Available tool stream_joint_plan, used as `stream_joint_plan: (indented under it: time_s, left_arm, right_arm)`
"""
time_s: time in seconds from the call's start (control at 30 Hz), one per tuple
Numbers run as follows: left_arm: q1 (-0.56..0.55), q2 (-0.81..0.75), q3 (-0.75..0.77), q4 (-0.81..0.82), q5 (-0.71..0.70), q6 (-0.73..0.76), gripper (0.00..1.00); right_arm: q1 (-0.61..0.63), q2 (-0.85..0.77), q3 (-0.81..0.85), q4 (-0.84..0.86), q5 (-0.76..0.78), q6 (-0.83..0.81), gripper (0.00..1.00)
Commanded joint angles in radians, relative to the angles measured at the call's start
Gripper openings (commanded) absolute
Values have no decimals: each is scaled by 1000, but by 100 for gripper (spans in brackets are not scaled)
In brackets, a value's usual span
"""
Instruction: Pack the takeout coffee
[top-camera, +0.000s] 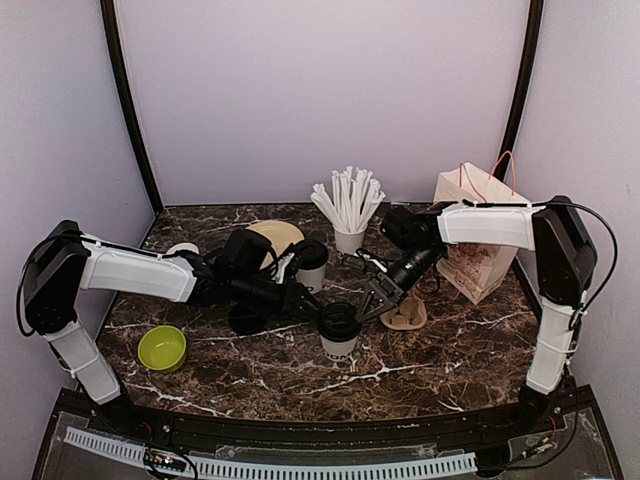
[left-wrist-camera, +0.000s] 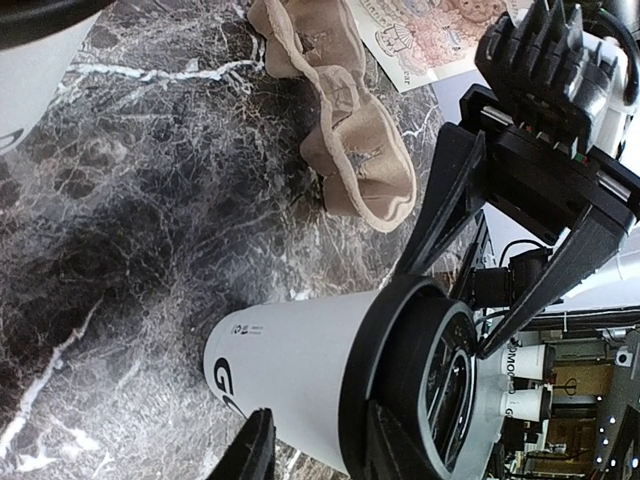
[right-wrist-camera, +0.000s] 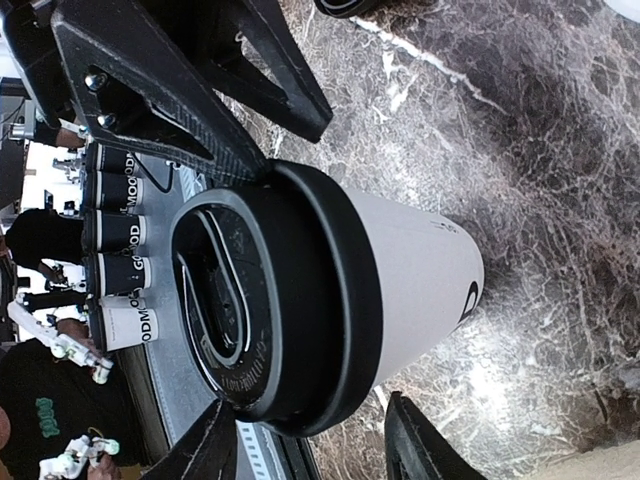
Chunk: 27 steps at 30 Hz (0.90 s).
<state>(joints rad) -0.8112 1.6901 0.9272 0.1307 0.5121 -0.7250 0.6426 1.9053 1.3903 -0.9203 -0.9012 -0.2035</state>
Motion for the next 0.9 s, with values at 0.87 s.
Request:
stream_joint_plan:
  time_s: [0.87]
  left_arm:
    - [-85,19,6,-168,-133,90,41]
  right_arm:
    - [-40,-65,-36,-9,98,-87,51]
